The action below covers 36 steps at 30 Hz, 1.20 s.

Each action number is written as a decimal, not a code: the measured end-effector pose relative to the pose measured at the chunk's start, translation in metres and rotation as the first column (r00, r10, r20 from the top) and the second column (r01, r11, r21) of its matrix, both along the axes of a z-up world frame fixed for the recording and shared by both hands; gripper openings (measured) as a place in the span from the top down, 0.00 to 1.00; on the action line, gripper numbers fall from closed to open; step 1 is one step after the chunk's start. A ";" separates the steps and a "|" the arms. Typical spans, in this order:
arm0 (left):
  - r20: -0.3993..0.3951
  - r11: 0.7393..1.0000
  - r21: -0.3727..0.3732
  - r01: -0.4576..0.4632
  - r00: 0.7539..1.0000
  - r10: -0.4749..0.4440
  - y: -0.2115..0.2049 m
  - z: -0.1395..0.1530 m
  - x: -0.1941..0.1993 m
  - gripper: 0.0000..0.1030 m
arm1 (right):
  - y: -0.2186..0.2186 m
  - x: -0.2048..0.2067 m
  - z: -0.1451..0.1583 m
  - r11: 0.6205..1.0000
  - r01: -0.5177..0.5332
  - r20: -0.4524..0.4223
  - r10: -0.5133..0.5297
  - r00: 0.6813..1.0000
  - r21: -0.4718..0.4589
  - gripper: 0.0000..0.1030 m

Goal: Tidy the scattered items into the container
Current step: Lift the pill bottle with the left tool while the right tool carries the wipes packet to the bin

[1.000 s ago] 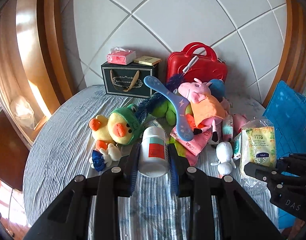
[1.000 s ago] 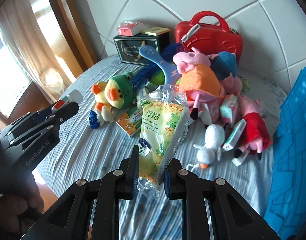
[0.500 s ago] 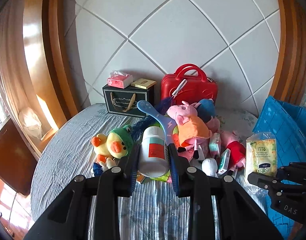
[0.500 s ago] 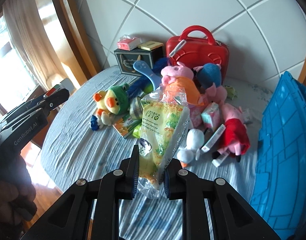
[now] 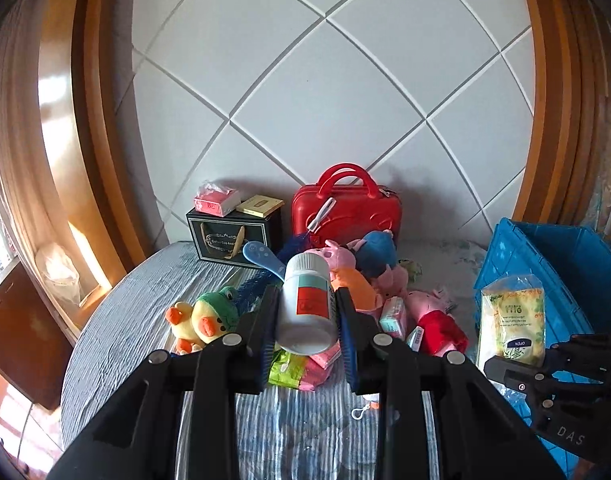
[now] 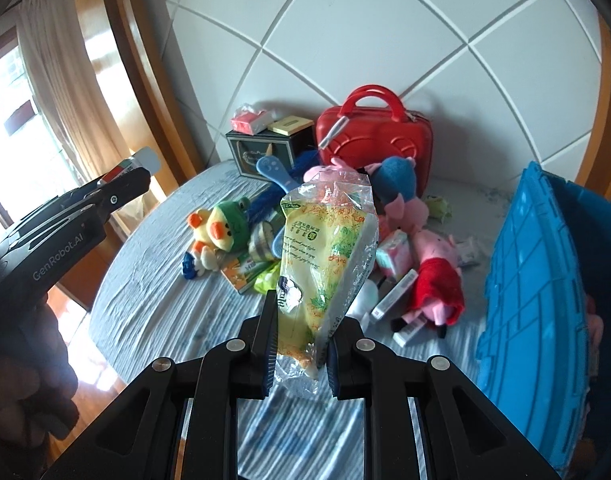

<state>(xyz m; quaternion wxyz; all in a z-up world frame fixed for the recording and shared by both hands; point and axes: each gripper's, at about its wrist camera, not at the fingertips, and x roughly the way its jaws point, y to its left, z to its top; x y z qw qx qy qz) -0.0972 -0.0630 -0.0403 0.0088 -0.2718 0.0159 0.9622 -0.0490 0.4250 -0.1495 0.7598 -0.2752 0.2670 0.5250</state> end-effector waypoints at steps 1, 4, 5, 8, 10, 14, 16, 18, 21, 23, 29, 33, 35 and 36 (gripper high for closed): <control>-0.005 1.000 0.002 0.005 1.000 -0.005 0.005 0.001 0.001 0.74 | -0.004 0.002 0.003 1.000 -0.003 0.000 0.003 1.000 0.001 0.81; -0.017 1.000 0.007 0.025 1.000 -0.025 0.022 0.005 0.003 0.74 | -0.016 0.011 0.010 1.000 0.005 0.003 -0.005 1.000 0.009 0.81; -0.019 0.999 0.007 0.033 0.999 -0.033 0.028 0.006 0.004 0.74 | -0.020 0.014 0.012 1.000 0.007 0.005 -0.007 1.000 0.010 0.81; -0.026 0.998 0.003 0.056 0.998 -0.056 0.046 0.008 0.005 0.74 | -0.034 0.023 0.019 1.000 0.020 0.007 -0.020 1.000 0.021 0.81; -0.030 0.997 0.002 0.073 0.997 -0.073 0.059 0.010 0.006 0.74 | -0.043 0.029 0.023 0.999 0.028 0.007 -0.028 1.000 0.028 0.81; -0.039 0.994 -0.002 0.110 0.993 -0.110 0.084 0.014 0.008 0.74 | -0.061 0.042 0.035 0.998 0.049 0.001 -0.049 0.999 0.046 0.81; -0.044 0.991 -0.002 0.132 0.990 -0.132 0.098 0.018 0.008 0.74 | -0.070 0.050 0.040 0.996 0.063 -0.001 -0.063 0.998 0.058 0.81; -0.051 0.988 0.000 0.155 0.987 -0.155 0.112 0.022 0.008 0.74 | -0.079 0.056 0.046 0.995 0.076 -0.004 -0.076 0.997 0.068 0.81; -0.061 0.982 -0.002 0.190 0.980 -0.190 0.133 0.029 0.007 0.74 | -0.089 0.066 0.052 0.992 0.094 -0.007 -0.093 0.996 0.079 0.81; -0.065 0.977 -0.003 0.211 0.975 -0.211 0.146 0.031 0.006 0.74 | -0.097 0.074 0.058 0.990 0.110 -0.010 -0.110 0.994 0.087 0.81; -0.074 0.958 0.002 0.287 0.955 -0.286 0.189 0.037 0.001 0.74 | -0.122 0.099 0.075 0.980 0.165 -0.008 -0.165 0.986 0.112 0.81; -0.083 0.938 0.000 0.347 0.935 -0.346 0.222 0.043 0.001 0.74 | -0.144 0.113 0.089 0.968 0.209 0.001 -0.212 0.977 0.140 0.81; -0.084 0.926 -0.001 0.378 0.922 -0.377 0.238 0.044 0.000 0.74 | -0.155 0.121 0.095 0.961 0.233 -0.001 -0.236 0.972 0.149 0.81; -0.084 0.920 -0.001 0.392 0.917 -0.391 0.246 0.044 0.000 0.74 | -0.161 0.126 0.098 0.956 0.250 -0.004 -0.252 0.968 0.155 0.81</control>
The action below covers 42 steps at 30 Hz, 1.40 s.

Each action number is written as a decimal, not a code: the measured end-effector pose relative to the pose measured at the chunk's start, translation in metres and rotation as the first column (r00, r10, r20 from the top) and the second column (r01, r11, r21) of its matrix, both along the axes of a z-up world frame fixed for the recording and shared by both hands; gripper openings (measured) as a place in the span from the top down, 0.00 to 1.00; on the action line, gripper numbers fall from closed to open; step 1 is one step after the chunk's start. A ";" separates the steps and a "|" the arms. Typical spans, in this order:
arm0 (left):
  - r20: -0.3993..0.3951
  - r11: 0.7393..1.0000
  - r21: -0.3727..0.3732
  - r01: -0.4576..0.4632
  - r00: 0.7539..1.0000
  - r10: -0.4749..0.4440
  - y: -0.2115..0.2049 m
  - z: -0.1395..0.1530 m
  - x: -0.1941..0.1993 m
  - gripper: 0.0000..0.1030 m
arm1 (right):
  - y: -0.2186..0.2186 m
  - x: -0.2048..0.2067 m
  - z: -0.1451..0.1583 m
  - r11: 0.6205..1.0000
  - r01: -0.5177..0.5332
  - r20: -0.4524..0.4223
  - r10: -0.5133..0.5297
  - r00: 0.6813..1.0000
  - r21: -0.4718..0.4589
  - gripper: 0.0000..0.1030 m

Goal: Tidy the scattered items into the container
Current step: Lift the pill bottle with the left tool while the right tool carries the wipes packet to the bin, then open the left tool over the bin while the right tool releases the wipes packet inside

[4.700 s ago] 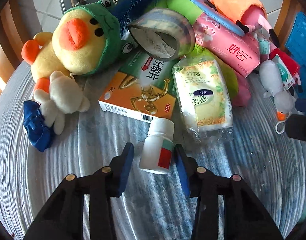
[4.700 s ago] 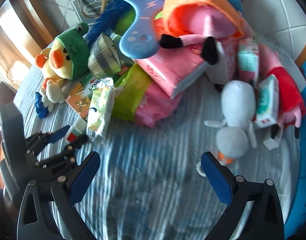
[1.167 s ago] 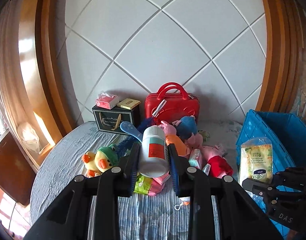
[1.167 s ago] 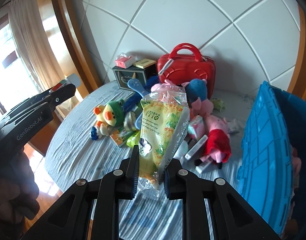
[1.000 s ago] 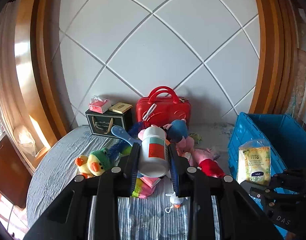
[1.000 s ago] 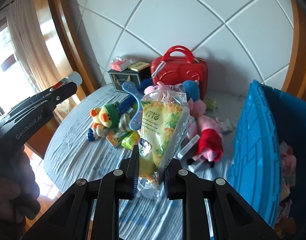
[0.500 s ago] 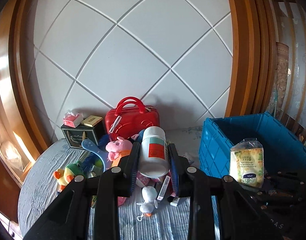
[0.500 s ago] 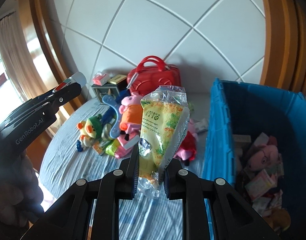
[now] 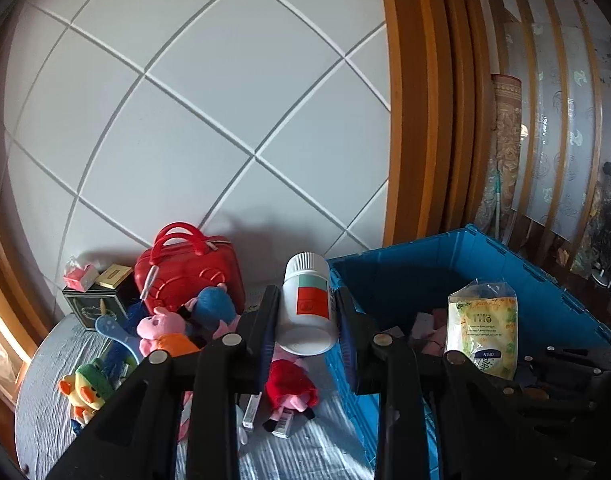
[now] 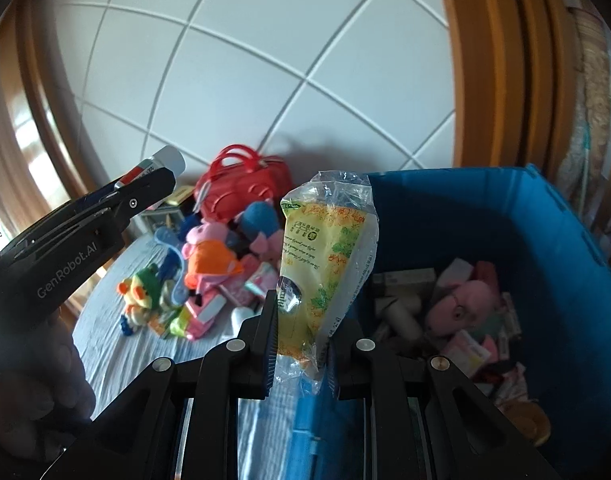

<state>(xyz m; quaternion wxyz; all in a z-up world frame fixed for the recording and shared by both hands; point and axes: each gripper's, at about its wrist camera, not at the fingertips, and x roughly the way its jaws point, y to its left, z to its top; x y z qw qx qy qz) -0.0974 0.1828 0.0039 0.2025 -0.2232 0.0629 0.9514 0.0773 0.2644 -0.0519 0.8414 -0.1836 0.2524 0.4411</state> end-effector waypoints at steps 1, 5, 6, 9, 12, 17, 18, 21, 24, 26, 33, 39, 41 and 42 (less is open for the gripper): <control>0.001 1.000 -0.001 0.014 1.000 -0.014 0.007 0.000 -0.001 0.74 | -0.006 0.005 0.002 1.000 0.017 -0.002 -0.017 1.000 0.005 0.81; 0.007 0.997 -0.007 0.078 0.997 -0.077 0.038 -0.002 -0.002 0.74 | -0.026 0.023 0.009 0.997 0.072 -0.009 -0.072 0.997 0.015 0.81; 0.009 0.996 -0.009 0.092 0.996 -0.092 0.045 -0.002 -0.003 0.74 | -0.030 0.026 0.009 0.996 0.084 -0.011 -0.084 0.996 0.019 0.81; 0.015 0.991 -0.012 0.134 0.991 -0.134 0.066 -0.003 -0.004 0.74 | -0.045 0.039 0.014 0.991 0.129 -0.016 -0.128 0.992 0.030 0.81; 0.020 0.984 -0.014 0.175 0.984 -0.175 0.087 -0.003 -0.006 0.74 | -0.060 0.052 0.018 0.984 0.173 -0.021 -0.172 0.985 0.033 0.81; 0.030 0.971 -0.015 0.240 0.970 -0.240 0.120 -0.005 -0.008 0.74 | -0.083 0.071 0.023 0.969 0.244 -0.025 -0.243 0.970 0.040 0.81; 0.032 0.967 -0.015 0.253 0.967 -0.252 0.126 -0.006 -0.008 0.74 | -0.089 0.075 0.024 0.965 0.261 -0.024 -0.260 0.965 0.040 0.81; 0.042 0.960 -0.016 0.281 0.959 -0.280 0.142 -0.006 -0.007 0.74 | -0.101 0.081 0.026 0.955 0.293 -0.020 -0.293 0.956 0.036 0.81; 0.059 0.955 -0.028 0.297 0.954 -0.295 0.156 -0.008 -0.006 0.74 | -0.115 0.088 0.027 0.945 0.326 -0.015 -0.326 0.945 0.029 0.81; 0.073 0.951 -0.039 0.306 0.950 -0.303 0.166 -0.011 -0.006 0.74 | -0.124 0.093 0.027 0.938 0.346 -0.017 -0.346 0.938 0.026 0.81; 0.097 0.945 -0.051 0.324 0.943 -0.318 0.186 -0.017 -0.003 0.74 | -0.143 0.103 0.028 0.922 0.386 -0.015 -0.386 0.923 0.014 0.81; 0.111 0.943 -0.050 0.328 0.940 -0.322 0.195 -0.020 -0.004 0.74 | -0.147 0.103 0.029 0.916 0.401 -0.008 -0.401 0.916 0.007 0.81; 0.118 0.943 -0.031 0.331 0.938 -0.325 0.195 -0.019 -0.004 0.74 | -0.148 0.105 0.029 0.916 0.402 -0.008 -0.402 0.916 0.004 0.79; 0.126 0.943 -0.017 0.334 0.936 -0.329 0.194 -0.019 -0.005 0.71 | -0.148 0.106 0.029 0.916 0.401 -0.006 -0.402 0.916 -0.004 0.71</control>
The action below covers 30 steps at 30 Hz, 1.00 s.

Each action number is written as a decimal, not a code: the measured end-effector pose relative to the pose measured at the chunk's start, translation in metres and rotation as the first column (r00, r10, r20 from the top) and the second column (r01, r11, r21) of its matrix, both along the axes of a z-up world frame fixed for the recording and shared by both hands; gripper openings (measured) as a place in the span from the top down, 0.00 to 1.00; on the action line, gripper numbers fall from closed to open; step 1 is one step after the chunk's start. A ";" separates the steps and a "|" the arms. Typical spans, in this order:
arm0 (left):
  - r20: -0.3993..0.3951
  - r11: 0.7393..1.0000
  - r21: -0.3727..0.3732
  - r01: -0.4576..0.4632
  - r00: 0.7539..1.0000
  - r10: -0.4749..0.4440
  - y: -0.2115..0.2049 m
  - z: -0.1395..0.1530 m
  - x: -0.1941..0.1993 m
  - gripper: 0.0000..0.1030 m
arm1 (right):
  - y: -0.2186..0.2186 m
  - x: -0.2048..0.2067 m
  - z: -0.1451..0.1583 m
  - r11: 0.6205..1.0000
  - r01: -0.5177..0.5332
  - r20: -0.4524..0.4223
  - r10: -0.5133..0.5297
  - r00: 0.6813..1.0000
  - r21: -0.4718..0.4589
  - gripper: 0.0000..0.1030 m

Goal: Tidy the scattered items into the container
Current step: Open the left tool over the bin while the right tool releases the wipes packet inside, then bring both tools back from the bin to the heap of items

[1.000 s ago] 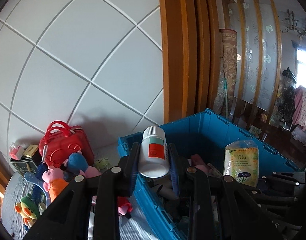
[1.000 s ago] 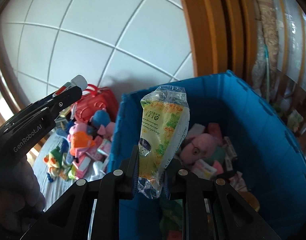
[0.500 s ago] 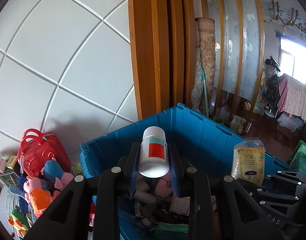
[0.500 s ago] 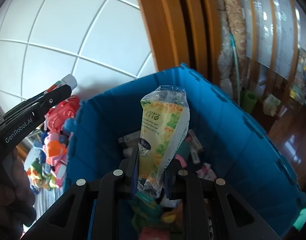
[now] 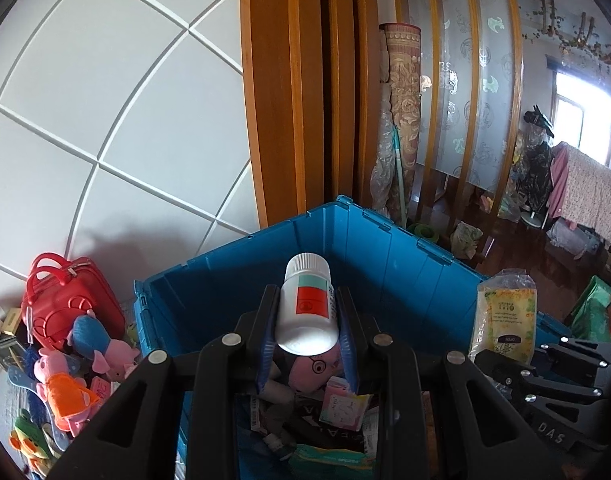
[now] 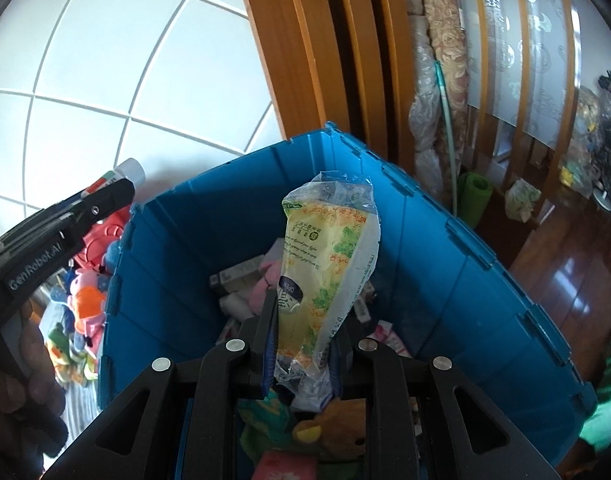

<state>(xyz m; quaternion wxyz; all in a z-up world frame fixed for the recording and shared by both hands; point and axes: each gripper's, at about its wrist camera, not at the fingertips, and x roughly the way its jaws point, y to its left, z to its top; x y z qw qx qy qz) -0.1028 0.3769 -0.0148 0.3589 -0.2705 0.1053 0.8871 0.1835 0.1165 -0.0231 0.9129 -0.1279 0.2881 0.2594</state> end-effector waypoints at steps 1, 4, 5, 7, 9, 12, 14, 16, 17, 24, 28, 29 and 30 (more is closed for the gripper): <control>0.013 1.000 0.003 -0.002 1.000 0.002 0.000 0.000 -0.001 0.64 | 0.001 0.001 -0.001 1.000 -0.001 -0.003 0.001 1.000 -0.013 0.60; 0.051 0.999 0.034 -0.032 0.998 0.030 -0.007 -0.002 -0.006 0.00 | -0.003 0.000 0.001 1.000 0.009 0.016 -0.009 1.000 0.019 0.00; 0.052 0.998 0.040 -0.043 0.998 0.041 -0.011 -0.001 -0.006 0.00 | -0.003 0.000 0.003 1.000 0.006 0.017 -0.007 1.000 0.022 0.00; 0.054 0.998 0.038 -0.057 0.997 0.055 -0.017 -0.002 -0.006 0.00 | -0.005 -0.001 0.004 1.000 0.001 0.008 -0.002 1.000 0.029 0.00; 0.052 0.996 0.036 -0.082 0.995 0.080 -0.027 -0.002 -0.007 0.00 | -0.005 -0.003 0.005 1.000 0.001 0.012 -0.001 1.000 0.025 0.00; 0.053 0.993 0.036 -0.114 0.992 0.112 -0.042 -0.001 -0.008 0.00 | -0.001 -0.007 0.004 1.000 -0.008 0.011 0.008 1.000 0.025 0.00; 0.050 0.989 0.033 -0.141 0.989 0.139 -0.055 -0.001 -0.008 0.00 | 0.005 -0.014 0.003 0.999 -0.025 0.010 0.025 1.000 0.022 0.00; 0.049 0.986 0.028 -0.166 0.985 0.164 -0.067 0.000 -0.009 0.00 | 0.011 -0.020 0.004 0.999 -0.043 0.011 0.042 0.999 0.022 0.00; 0.049 0.984 0.028 -0.176 0.983 0.175 -0.074 0.001 -0.009 0.00 | 0.015 -0.025 0.005 0.998 -0.055 0.013 0.054 0.998 0.022 0.00; 0.030 0.955 0.037 -0.294 0.956 0.293 -0.140 0.009 0.000 0.00 | 0.054 -0.075 0.004 0.990 -0.139 0.028 0.140 0.990 -0.006 0.00; 0.026 0.929 0.035 -0.368 0.930 0.368 -0.184 0.013 0.006 0.00 | 0.080 -0.105 -0.004 0.980 -0.195 0.022 0.196 0.980 -0.040 0.00; 0.028 0.922 0.029 -0.387 0.922 0.386 -0.195 0.014 0.008 0.00 | 0.087 -0.114 -0.006 0.977 -0.208 0.025 0.209 0.978 -0.046 0.00; 0.030 0.915 0.026 -0.402 0.915 0.401 -0.206 0.015 0.010 0.00 | 0.092 -0.120 -0.008 0.975 -0.219 0.026 0.220 0.975 -0.050 0.00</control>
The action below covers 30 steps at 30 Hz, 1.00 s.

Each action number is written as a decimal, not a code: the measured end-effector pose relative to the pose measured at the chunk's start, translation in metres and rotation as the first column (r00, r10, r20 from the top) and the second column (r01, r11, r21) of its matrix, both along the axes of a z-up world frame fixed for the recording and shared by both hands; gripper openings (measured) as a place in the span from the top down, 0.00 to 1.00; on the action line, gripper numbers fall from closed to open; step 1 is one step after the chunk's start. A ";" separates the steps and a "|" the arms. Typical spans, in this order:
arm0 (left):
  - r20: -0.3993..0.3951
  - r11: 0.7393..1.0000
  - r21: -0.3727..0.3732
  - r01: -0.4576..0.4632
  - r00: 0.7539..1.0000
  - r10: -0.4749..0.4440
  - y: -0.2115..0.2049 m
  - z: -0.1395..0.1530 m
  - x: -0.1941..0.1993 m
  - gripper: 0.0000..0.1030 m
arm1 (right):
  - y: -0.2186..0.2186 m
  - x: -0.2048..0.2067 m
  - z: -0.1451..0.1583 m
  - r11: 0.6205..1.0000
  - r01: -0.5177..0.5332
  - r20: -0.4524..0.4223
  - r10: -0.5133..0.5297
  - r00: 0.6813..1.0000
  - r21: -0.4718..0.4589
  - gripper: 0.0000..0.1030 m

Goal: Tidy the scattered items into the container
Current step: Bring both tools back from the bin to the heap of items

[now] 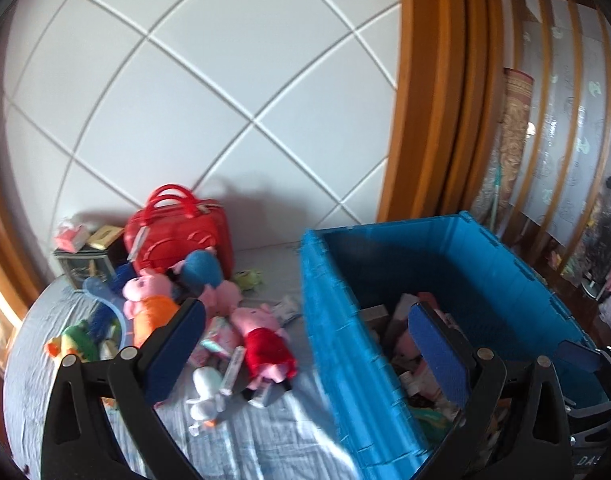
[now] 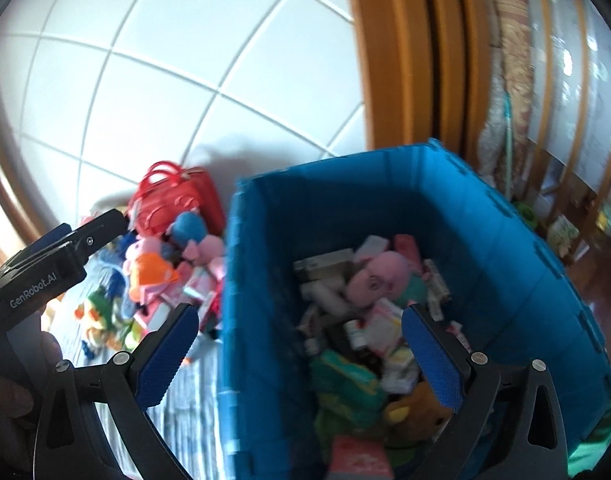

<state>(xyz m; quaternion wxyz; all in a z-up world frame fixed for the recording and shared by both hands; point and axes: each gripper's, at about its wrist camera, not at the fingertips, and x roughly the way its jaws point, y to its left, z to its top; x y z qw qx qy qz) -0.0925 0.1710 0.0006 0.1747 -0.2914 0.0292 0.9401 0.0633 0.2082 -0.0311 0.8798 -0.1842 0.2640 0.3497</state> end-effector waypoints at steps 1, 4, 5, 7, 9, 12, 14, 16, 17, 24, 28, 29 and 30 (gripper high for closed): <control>0.003 1.000 0.001 -0.012 1.000 0.012 -0.009 0.001 0.002 0.00 | 0.006 -0.007 -0.003 1.000 -0.014 -0.002 0.014 1.000 -0.005 0.00; -0.001 0.998 0.002 -0.063 0.998 0.063 -0.042 0.006 0.013 0.00 | 0.023 -0.029 -0.011 0.998 -0.049 -0.007 0.049 0.999 -0.024 0.00; -0.004 0.996 0.003 -0.085 0.996 0.085 -0.052 0.007 0.016 0.00 | 0.027 -0.036 -0.013 0.998 -0.058 -0.006 0.058 0.998 -0.033 0.00; 0.004 0.992 0.004 -0.126 0.992 0.126 -0.074 0.007 0.022 0.00 | 0.035 -0.048 -0.018 0.996 -0.077 -0.004 0.077 0.997 -0.048 0.00; 0.020 0.987 -0.004 -0.162 0.987 0.162 -0.093 0.006 0.027 0.00 | 0.042 -0.061 -0.023 0.994 -0.088 -0.003 0.088 0.996 -0.065 0.00; 0.046 0.979 -0.023 -0.203 0.978 0.204 -0.117 0.003 0.035 0.00 | 0.047 -0.074 -0.027 0.992 -0.106 -0.009 0.105 0.994 -0.076 0.00; 0.059 0.976 -0.034 -0.216 0.974 0.218 -0.130 0.001 0.040 0.00 | 0.050 -0.083 -0.030 0.990 -0.116 -0.008 0.115 0.993 -0.084 0.00; 0.073 0.971 -0.053 -0.231 0.969 0.235 -0.141 -0.003 0.045 0.00 | 0.053 -0.092 -0.033 0.988 -0.125 -0.012 0.125 0.992 -0.089 0.00; 0.082 0.970 -0.058 -0.236 0.967 0.240 -0.146 -0.005 0.047 0.00 | 0.053 -0.095 -0.034 0.987 -0.128 -0.011 0.127 0.992 -0.093 0.00; 0.118 0.955 -0.080 -0.284 0.949 0.292 -0.175 -0.014 0.062 0.00 | 0.053 -0.110 -0.042 0.984 -0.141 -0.013 0.140 0.990 -0.109 0.00; 0.130 0.953 -0.079 -0.293 0.945 0.301 -0.182 -0.015 0.069 0.00 | 0.051 -0.116 -0.042 0.983 -0.146 -0.007 0.146 0.989 -0.109 0.00; 0.129 0.953 -0.080 -0.293 0.945 0.302 -0.182 -0.015 0.070 0.00 | 0.051 -0.117 -0.042 0.983 -0.145 -0.007 0.146 0.989 -0.109 0.00; 0.128 0.952 -0.081 -0.296 0.944 0.304 -0.183 -0.014 0.071 0.00 | 0.050 -0.117 -0.042 0.983 -0.145 -0.006 0.146 0.989 -0.109 0.00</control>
